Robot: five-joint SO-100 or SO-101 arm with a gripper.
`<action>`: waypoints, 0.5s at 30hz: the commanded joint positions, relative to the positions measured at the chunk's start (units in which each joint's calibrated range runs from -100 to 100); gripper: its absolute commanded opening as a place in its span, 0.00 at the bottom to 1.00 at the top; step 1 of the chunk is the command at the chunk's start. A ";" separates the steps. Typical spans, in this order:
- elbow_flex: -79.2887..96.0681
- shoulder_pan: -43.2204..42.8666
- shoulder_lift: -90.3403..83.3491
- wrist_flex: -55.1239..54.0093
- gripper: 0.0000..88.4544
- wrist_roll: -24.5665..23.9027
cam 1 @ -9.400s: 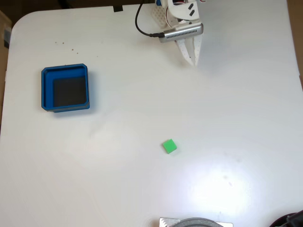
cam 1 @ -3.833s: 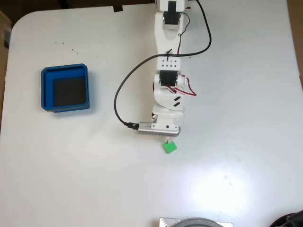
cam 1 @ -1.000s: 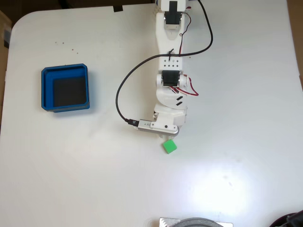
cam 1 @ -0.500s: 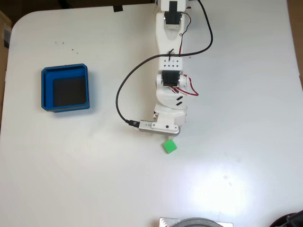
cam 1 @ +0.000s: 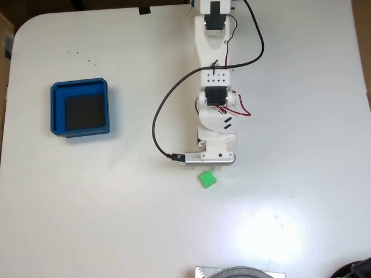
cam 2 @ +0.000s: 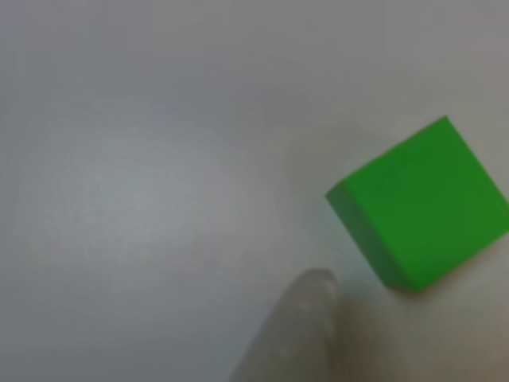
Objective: Pick up green cube and drop it in the blue box
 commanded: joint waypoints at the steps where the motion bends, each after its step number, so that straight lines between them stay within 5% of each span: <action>1: -4.45 -0.38 -1.72 -0.55 0.35 0.24; 15: -4.27 0.01 1.12 -7.72 0.35 0.20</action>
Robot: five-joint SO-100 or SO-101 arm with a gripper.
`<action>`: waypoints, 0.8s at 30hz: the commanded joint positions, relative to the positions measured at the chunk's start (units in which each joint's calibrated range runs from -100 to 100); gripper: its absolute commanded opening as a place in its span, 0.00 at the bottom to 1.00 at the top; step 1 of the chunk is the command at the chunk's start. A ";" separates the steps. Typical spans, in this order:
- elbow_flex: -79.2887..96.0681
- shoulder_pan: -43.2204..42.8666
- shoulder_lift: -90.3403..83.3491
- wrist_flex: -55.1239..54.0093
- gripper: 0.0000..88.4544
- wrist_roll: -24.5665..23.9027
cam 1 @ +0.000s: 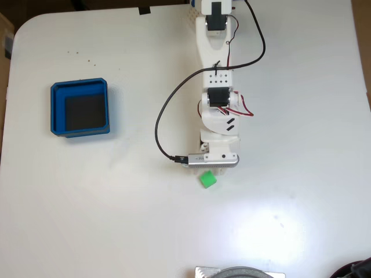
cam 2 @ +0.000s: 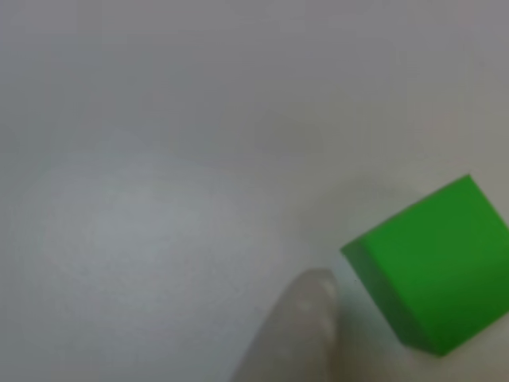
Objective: Pick up green cube and drop it in the blue box
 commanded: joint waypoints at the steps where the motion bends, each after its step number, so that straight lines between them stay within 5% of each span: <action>1: -4.18 0.58 -0.38 -2.34 0.35 0.24; 24: -4.27 0.66 1.37 -2.50 0.35 0.34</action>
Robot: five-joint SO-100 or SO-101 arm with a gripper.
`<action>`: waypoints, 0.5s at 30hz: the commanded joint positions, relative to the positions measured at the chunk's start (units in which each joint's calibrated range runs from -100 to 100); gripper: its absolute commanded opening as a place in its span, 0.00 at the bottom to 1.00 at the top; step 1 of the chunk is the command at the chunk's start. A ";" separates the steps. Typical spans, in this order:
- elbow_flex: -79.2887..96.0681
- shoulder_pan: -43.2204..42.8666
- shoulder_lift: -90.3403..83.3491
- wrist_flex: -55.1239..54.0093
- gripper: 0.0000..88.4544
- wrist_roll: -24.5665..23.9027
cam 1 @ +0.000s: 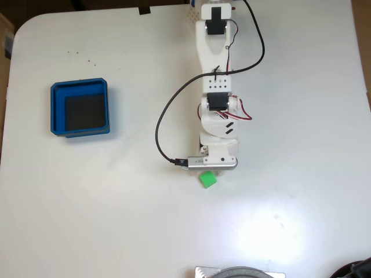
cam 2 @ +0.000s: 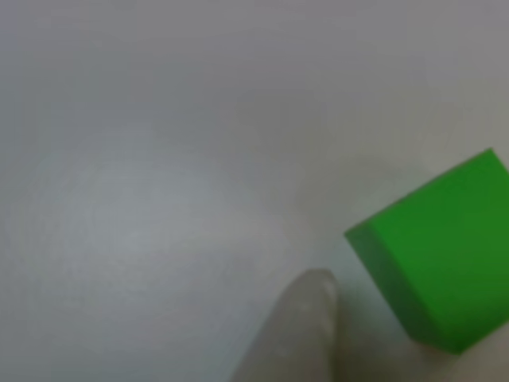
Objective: Pick up green cube and drop it in the blue box
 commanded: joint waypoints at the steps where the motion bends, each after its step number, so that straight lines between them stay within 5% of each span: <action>1: -4.27 0.51 -0.97 -1.76 0.35 0.34; 15: -4.09 0.82 1.37 -6.97 0.35 0.34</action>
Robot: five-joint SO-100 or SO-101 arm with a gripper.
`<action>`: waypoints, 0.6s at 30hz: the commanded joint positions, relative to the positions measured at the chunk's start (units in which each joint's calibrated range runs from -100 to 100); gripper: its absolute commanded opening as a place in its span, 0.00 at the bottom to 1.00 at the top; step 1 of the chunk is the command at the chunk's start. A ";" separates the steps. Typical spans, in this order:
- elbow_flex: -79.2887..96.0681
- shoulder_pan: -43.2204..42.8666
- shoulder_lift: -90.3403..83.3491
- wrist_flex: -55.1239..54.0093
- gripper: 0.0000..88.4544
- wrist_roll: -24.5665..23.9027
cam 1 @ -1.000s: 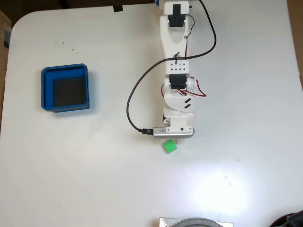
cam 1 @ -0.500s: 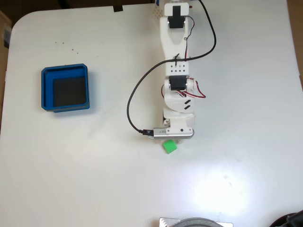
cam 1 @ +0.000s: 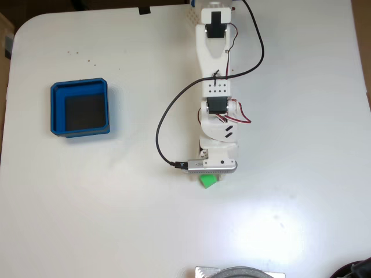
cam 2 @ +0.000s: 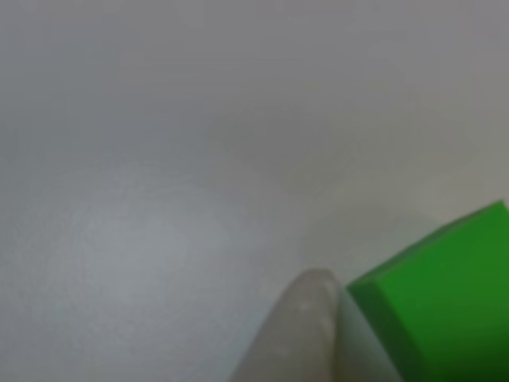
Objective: Pick up green cube and drop it in the blue box
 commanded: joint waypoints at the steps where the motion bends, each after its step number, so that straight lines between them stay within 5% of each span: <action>1: -3.73 0.75 -1.05 -1.51 0.35 0.34; 18: -3.64 0.82 0.46 -1.27 0.35 0.24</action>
